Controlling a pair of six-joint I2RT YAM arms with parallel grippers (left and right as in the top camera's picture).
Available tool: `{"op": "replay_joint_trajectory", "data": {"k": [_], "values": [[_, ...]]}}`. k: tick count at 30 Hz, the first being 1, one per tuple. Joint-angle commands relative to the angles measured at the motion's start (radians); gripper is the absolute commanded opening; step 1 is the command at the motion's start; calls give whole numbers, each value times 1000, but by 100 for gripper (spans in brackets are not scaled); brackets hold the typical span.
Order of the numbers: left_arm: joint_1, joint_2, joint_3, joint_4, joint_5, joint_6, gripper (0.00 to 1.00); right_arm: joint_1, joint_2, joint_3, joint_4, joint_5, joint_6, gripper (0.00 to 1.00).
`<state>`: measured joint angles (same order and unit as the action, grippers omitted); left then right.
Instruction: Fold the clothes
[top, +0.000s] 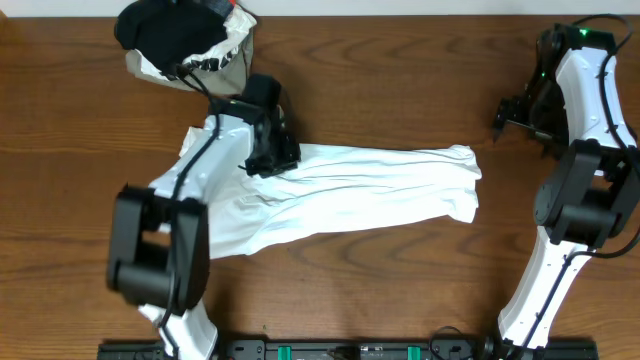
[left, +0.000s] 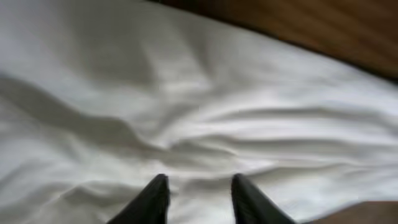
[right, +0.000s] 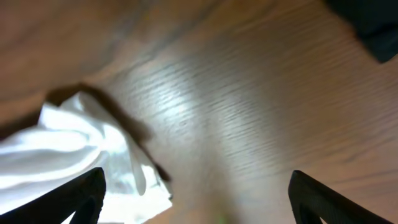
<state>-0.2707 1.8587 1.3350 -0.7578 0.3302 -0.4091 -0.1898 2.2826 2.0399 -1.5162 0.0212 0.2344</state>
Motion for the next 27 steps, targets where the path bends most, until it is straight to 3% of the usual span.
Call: {"op": "replay_joint_trajectory", "data": {"k": [1, 2, 5, 18, 27], "values": [[-11, -67, -2, -26, -16, 12, 57, -5, -5, -4, -23, -184, -151, 93], [-15, -82, -2, -42, -16, 12, 72, -5, -5, -17, -25, -260, -213, 93], [-17, -99, -2, -74, -17, 12, 99, -6, -5, -53, -18, -317, -288, 95], [8, -99, -2, -80, -88, 13, 98, -14, -5, -289, 180, -334, -304, 99], [8, -99, -2, -79, -88, 13, 98, -14, -5, -373, 192, -412, -324, 99]]}}
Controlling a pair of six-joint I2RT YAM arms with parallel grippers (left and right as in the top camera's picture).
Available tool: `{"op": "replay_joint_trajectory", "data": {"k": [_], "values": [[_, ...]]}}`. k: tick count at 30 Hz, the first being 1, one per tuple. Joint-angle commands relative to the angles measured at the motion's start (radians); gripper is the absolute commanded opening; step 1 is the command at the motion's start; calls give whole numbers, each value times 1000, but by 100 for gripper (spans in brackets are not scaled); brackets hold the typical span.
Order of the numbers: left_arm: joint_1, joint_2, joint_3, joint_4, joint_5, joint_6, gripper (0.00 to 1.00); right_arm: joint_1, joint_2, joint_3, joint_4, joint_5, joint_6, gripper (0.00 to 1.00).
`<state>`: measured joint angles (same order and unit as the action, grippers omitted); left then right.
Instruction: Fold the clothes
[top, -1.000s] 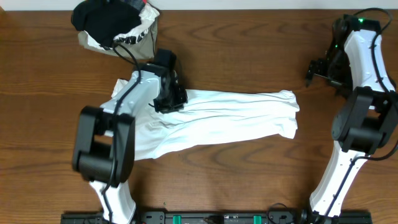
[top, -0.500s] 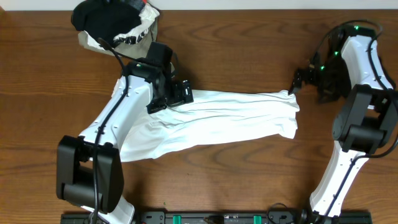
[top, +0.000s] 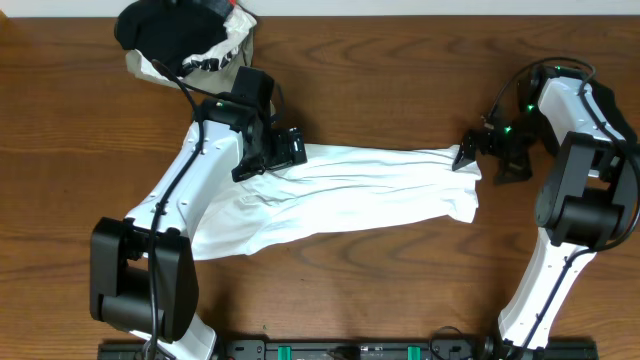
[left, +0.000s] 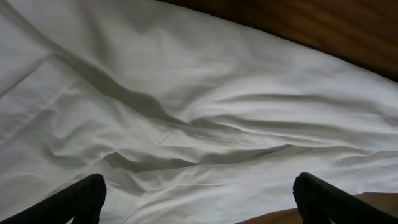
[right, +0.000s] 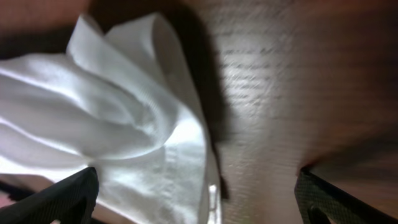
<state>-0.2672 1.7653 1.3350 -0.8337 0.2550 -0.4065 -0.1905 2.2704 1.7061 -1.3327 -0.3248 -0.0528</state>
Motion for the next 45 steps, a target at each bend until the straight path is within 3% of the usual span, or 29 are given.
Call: {"op": "replay_joint_trajectory", "data": {"k": [1, 13, 20, 26, 28, 29, 34, 37, 45], "values": [[4, -5, -2, -3, -13, 10, 98, -14, 7, -49, 8, -101, -60, 99], [4, -5, -2, -3, -13, 10, 98, -10, 7, -214, 117, -181, -104, 98], [4, -5, -2, -3, -13, 10, 98, 0, 7, -270, 160, -181, -98, 77], [4, -5, -2, -3, -13, 10, 98, 14, 7, -271, 172, -180, -81, 54], [4, -5, -2, -3, -13, 10, 98, 14, 7, -271, 186, -180, -64, 42], [5, -5, -2, -3, -13, 10, 98, 14, 7, -271, 193, -179, -54, 29], [4, -5, -2, -3, -13, 10, 98, 14, 7, -269, 219, -165, -16, 17], [4, -5, -2, -3, -13, 11, 98, 14, 7, -253, 222, -98, 26, 4], [4, -5, -2, -3, -13, 50, 98, 2, 4, -112, 156, -34, 104, 1]]}}
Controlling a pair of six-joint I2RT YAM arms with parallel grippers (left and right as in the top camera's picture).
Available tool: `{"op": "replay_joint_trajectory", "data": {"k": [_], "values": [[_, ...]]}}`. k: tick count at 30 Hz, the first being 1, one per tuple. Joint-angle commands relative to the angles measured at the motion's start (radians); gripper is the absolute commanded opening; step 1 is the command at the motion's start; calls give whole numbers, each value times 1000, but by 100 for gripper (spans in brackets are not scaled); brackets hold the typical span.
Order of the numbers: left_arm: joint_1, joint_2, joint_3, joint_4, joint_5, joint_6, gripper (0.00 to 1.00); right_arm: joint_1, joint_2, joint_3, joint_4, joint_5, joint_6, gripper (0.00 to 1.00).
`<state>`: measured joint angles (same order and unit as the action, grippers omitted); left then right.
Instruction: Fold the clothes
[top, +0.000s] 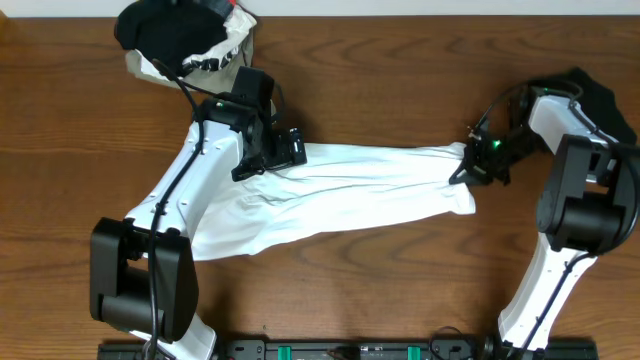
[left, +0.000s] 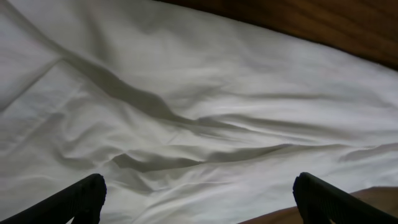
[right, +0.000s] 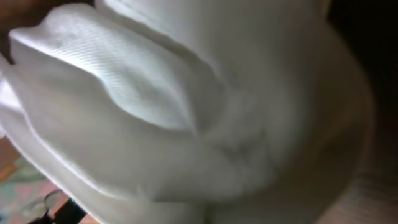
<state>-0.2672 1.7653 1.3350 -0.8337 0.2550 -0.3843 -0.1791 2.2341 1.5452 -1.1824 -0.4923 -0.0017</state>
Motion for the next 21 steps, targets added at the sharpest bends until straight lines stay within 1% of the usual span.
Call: {"op": "replay_joint_trajectory", "data": {"k": [1, 3, 7, 12, 15, 19, 21], "values": [[4, -5, -2, -3, -13, 29, 98, -14, 39, 76, -11, 150, 66, 1], [4, -5, -2, -4, -13, 29, 98, -21, 37, 127, -50, 217, 97, 1], [4, -5, -2, -4, -13, 30, 98, -26, 30, 230, -150, 425, 158, 1], [4, -5, -2, 1, -13, 29, 98, -18, 19, 336, -241, 544, 211, 1], [4, -5, -2, 0, -13, 29, 98, -1, -1, 367, -265, 626, 272, 1], [4, -5, -2, 0, -13, 29, 98, 46, -32, 373, -275, 684, 304, 1], [4, -5, -2, 0, -13, 29, 98, 82, -41, 373, -288, 743, 339, 1]]}}
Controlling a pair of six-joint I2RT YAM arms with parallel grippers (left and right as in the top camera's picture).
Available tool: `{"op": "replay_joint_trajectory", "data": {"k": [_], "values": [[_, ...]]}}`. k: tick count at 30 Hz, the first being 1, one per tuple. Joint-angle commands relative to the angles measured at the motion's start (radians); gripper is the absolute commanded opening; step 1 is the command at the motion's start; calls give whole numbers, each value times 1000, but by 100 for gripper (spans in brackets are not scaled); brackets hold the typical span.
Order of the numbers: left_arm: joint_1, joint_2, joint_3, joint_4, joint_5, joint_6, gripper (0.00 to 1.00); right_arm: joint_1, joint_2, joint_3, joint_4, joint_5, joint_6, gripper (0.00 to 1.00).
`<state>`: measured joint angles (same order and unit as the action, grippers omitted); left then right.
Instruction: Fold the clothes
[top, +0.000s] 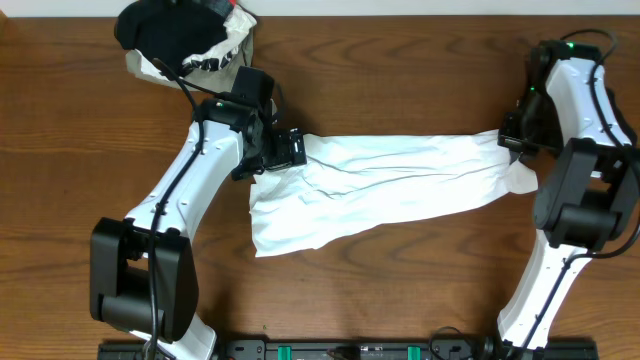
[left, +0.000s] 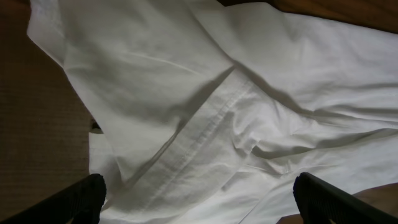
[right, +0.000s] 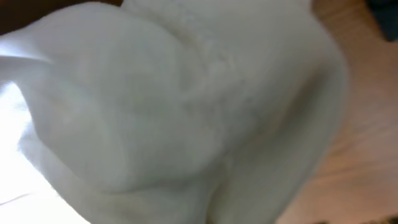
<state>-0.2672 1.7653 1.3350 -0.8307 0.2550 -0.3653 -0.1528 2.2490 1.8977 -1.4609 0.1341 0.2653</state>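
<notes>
A white garment lies stretched across the wooden table from left to right. My left gripper hovers over its upper left end, open. In the left wrist view both fingers stand wide apart above a hemmed fold of the garment, and nothing lies between them. My right gripper is at the garment's right end, which bunches up to it. White cloth fills the right wrist view and hides the fingers.
A heap of black and white clothes sits at the back left corner. Bare wooden table shows in front of the garment and to the left of its edge.
My right gripper has moved to the right and back with the garment's right end in it. The whole garment has shifted right, and its left edge is out from under my left arm. My left gripper stayed.
First my left gripper was nearly shut over the garment's upper left, my right open far off to the right. Then the left stood open and the right reached the right corner. Later cloth filled the right wrist view. Now the garment lies drawn rightward.
</notes>
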Motion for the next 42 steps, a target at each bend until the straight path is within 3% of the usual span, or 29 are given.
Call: {"op": "replay_joint_trajectory", "data": {"k": [1, 7, 18, 22, 25, 27, 29, 31, 32, 42], "values": [[4, -5, -2, -3, -13, 10, 98, 75, -58, 20, -18, 152, 92, 1], [4, -5, -2, -3, -13, 10, 98, 210, -59, 20, -74, 283, 218, 1], [4, -5, -2, -11, -13, 10, 98, 436, -59, 17, -76, 212, 220, 1], [4, -5, -2, -12, -13, 10, 98, 485, -59, 16, -73, 198, 219, 13], [4, -5, -2, -18, -13, 10, 98, 509, -59, 16, -74, 198, 220, 15], [4, -5, -2, -18, -13, 10, 98, 515, -59, 16, -76, 180, 219, 23], [4, -5, -2, -18, -13, 10, 98, 514, -59, 16, -76, 150, 212, 41], [4, -5, -2, -18, -13, 10, 98, 509, -60, 16, -76, 145, 209, 82], [4, -5, -2, -18, -13, 10, 98, 505, -60, 18, -76, 145, 209, 89], [4, -5, -2, -18, -13, 10, 98, 447, -153, 20, 2, -24, 140, 91]]}}
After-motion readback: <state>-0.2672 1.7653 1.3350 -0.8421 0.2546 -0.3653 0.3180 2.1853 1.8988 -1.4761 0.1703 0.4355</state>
